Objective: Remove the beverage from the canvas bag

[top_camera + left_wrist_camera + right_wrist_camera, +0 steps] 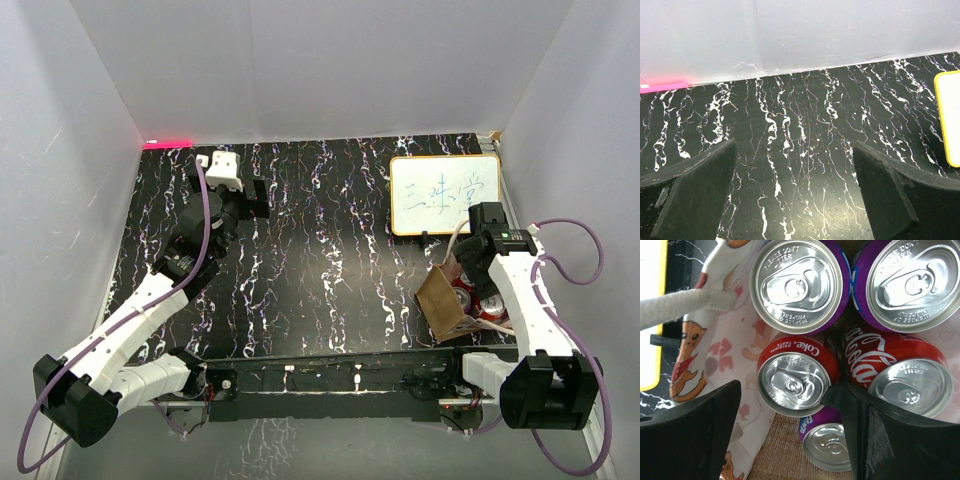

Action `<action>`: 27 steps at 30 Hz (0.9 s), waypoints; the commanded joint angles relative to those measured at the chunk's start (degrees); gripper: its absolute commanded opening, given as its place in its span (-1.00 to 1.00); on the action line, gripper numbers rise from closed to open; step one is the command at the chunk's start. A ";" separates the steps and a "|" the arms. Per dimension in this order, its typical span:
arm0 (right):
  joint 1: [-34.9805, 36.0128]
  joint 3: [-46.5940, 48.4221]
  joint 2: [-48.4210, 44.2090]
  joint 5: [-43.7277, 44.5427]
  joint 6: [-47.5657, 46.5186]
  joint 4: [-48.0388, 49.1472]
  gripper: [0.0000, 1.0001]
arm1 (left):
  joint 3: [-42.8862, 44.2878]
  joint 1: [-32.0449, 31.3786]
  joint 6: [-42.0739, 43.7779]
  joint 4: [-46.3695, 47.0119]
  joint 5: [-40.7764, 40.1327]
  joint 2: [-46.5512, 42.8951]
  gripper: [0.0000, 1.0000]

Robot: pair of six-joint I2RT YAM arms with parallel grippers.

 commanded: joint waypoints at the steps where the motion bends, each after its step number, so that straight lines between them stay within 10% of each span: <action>1: -0.22 -2.43 1.65 3.28 1.76 2.36 0.62 | -0.19 -0.33 0.36 1.80 -0.68 -1.06 0.94; 14: -0.31 -4.87 7.59 1.85 1.85 7.07 0.56 | -0.35 -0.50 0.47 2.01 -1.03 -1.07 0.94; 27: -0.31 -1.50 3.78 0.57 1.93 4.35 0.05 | -0.46 -0.45 0.38 1.97 -0.71 -0.56 0.94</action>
